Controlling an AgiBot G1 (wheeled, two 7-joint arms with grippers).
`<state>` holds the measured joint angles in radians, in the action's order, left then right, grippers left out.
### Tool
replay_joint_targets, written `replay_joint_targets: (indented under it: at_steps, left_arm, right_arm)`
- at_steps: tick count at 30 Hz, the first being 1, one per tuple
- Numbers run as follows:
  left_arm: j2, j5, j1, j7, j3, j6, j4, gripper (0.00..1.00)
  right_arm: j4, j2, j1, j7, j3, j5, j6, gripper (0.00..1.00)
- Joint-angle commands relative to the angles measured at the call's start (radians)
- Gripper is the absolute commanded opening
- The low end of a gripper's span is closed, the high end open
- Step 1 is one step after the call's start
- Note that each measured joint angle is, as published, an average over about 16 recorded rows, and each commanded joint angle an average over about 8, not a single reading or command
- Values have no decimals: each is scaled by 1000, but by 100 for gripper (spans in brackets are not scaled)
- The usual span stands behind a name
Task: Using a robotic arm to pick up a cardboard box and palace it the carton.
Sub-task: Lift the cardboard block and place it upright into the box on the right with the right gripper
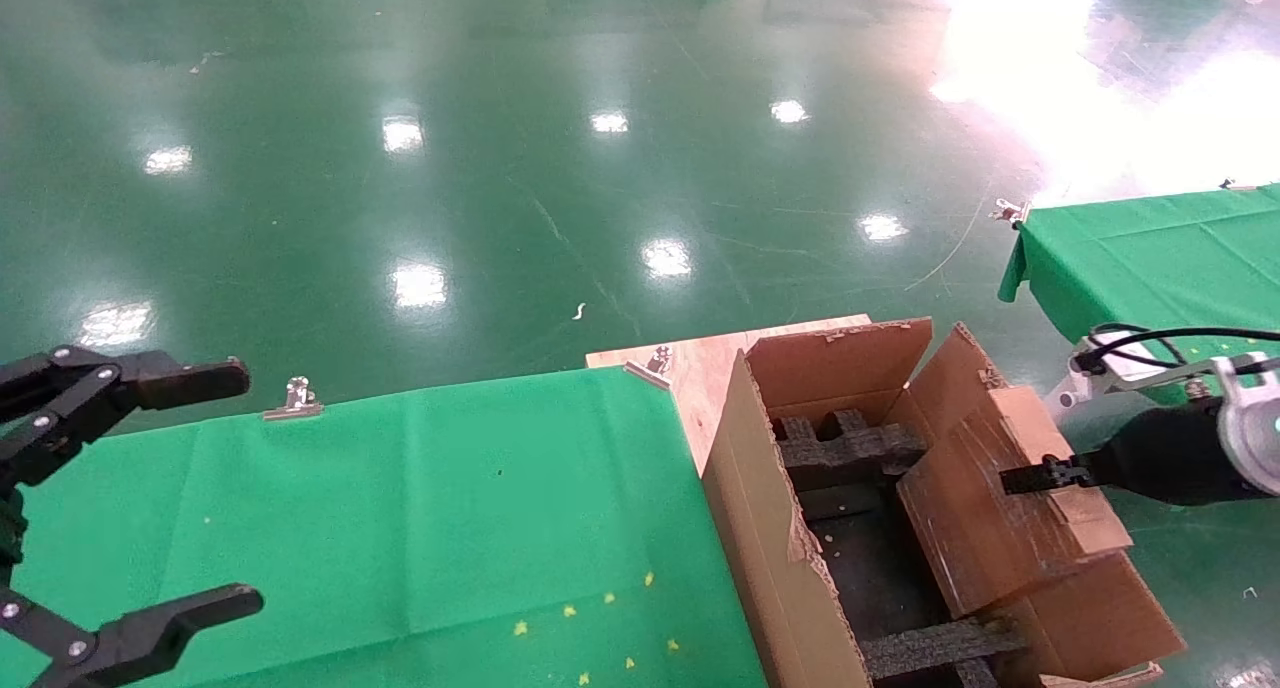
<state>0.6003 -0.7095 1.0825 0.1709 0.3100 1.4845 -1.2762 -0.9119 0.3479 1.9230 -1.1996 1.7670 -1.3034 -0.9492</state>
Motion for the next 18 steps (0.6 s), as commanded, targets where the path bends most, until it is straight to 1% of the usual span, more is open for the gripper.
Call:
replay_joint_targets:
  at_steps: [1,18]
  left_arm:
    - [0,0,0,0,0,0,0,100]
    - [0,0,0,0,1,0,0,100]
  right_arm:
    - [26,21,-19,15,4,10,14,0]
    - [294,195,-168,187,-13,131,35,0]
